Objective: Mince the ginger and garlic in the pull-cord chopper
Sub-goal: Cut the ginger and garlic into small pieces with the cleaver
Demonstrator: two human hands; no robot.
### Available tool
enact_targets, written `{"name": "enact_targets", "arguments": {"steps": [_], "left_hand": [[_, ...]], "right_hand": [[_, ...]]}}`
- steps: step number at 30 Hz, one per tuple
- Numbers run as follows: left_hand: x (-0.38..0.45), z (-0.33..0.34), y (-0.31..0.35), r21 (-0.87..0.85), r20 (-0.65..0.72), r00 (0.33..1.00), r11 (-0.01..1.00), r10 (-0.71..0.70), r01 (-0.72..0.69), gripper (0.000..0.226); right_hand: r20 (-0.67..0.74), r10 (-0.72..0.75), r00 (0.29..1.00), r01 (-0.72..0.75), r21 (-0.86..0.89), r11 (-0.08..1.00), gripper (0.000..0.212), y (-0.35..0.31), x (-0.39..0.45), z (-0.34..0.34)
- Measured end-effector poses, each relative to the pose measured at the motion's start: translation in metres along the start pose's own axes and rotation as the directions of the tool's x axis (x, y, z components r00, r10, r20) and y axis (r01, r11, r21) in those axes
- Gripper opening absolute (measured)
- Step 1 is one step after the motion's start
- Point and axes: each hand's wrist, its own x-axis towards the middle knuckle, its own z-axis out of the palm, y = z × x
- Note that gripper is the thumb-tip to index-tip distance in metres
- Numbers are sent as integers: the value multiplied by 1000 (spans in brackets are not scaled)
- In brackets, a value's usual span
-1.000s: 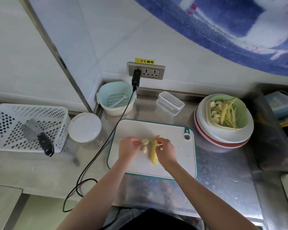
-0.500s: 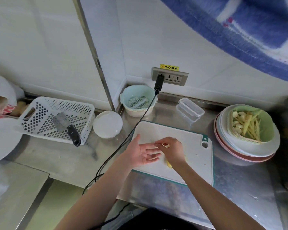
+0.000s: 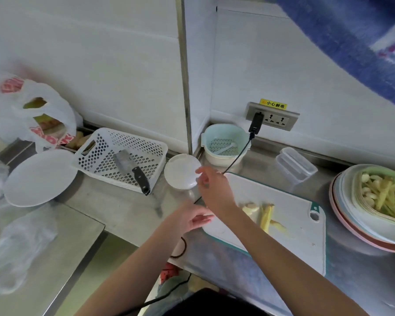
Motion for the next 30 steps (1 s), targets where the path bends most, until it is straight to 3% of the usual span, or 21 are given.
{"name": "enact_targets", "arguments": {"steps": [2, 5, 7, 9, 11, 12, 16, 18, 21, 24, 27, 30], "left_hand": [[-2, -16, -4, 85, -11, 1000, 996, -4, 5, 7], [-4, -41, -11, 178, -16, 1000, 984, -4, 7, 17], [-3, -58, -16, 211, -6, 1000, 977, -14, 15, 25], [-5, -74, -17, 218, 5, 1000, 976, -22, 21, 20], [-5, -89, -19, 235, 64, 998, 972, -12, -4, 14], [-4, -96, -19, 233, 94, 996, 972, 1, -23, 21], [1, -115, -14, 234, 109, 994, 971, 27, -52, 49], [3, -119, -7, 261, 111, 993, 963, 38, -66, 45], [10, -114, 5, 367, 208, 978, 925, 23, -100, 17], [17, -94, 16, 362, 236, 972, 928, 5, -92, 29], [22, -71, 24, 287, 318, 948, 955, -15, -82, 28], [26, -54, 28, 193, 507, 861, 980, -50, -57, 28]], "right_hand": [[216, 17, 976, -47, 136, 990, 24, -40, 11, 21], [458, 98, 883, -140, 58, 989, 42, -70, 24, 63], [494, 166, 854, -177, -25, 984, 55, -72, 31, 89], [501, 251, 828, -308, 32, 951, 57, -72, 35, 107], [531, 356, 769, -531, 220, 818, 43, -75, 39, 116], [539, 394, 744, -595, 266, 759, 35, -77, 42, 119], [626, 431, 650, -645, 154, 748, 19, -84, 46, 118], [615, 407, 675, -637, 208, 742, 24, -90, 47, 110], [543, 375, 751, -627, 410, 662, 33, -90, 43, 88], [499, 309, 809, -546, 445, 710, 30, -67, 25, 55], [484, 296, 824, -553, 571, 607, 29, -29, -9, 12], [395, 323, 860, -510, 677, 531, 19, 3, -42, -21]]}}
